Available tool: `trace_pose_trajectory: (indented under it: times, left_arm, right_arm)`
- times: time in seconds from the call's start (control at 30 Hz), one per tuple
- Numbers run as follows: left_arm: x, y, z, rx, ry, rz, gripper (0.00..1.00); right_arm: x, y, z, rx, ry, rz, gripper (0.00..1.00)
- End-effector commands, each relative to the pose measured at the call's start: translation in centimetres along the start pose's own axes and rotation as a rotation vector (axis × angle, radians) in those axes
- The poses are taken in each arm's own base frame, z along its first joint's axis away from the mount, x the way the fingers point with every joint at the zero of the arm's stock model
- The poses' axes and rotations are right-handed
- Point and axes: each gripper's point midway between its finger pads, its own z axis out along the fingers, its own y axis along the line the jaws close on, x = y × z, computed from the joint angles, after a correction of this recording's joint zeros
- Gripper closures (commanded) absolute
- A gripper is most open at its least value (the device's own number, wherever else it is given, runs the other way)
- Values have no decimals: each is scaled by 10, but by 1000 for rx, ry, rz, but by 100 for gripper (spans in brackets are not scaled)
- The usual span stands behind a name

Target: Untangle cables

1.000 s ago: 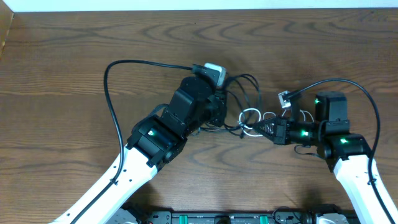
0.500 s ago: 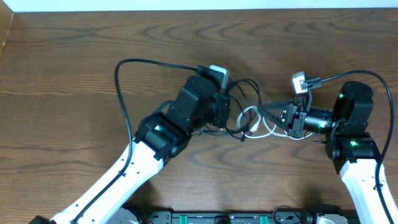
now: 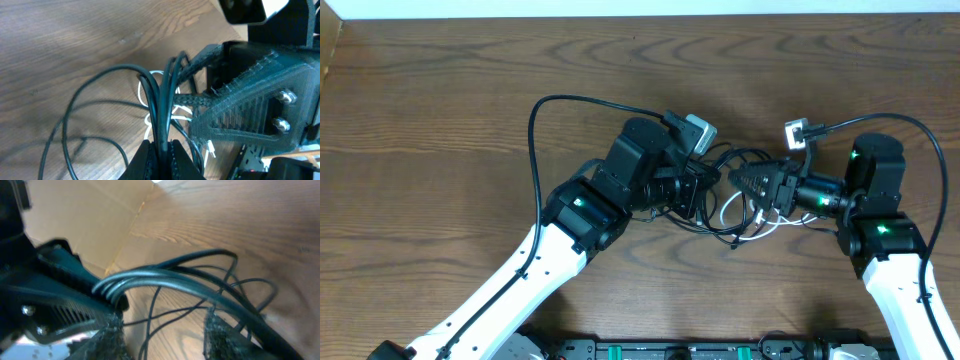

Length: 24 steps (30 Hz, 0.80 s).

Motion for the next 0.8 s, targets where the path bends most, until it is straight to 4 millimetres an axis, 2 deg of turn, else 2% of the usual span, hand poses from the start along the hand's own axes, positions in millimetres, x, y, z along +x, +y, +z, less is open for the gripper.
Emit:
trace_pose_trajectory:
  times: [0.0, 0.23, 0.4, 0.53, 0.67, 0.7, 0.77]
  left_arm:
    - [-10, 7, -5, -52, -40, 47, 92]
    - [-22, 43, -11, -266, -118, -14, 93]
    - [-34, 55, -17, -337, -187, -73, 93]
    - [-41, 53, -17, -326, -214, -70, 93]
    - [-40, 53, -17, -327, -212, -70, 93]
    - [-40, 53, -17, -328, -211, -70, 93]
    - [-39, 53, -17, -329, -207, -72, 93]
  right_arm:
    - [-1, -6, -4, 38, -7, -73, 34]
    - [5, -20, -30, 123, -33, 46, 31]
    - [33, -28, -33, 171, 38, 219, 28]
    - [57, -56, -39, 350, 65, 475, 39]
    - [56, -68, -42, 419, 8, 670, 46]
    - [55, -70, -42, 430, -11, 708, 44]
    - [50, -76, -44, 461, -61, 778, 30]
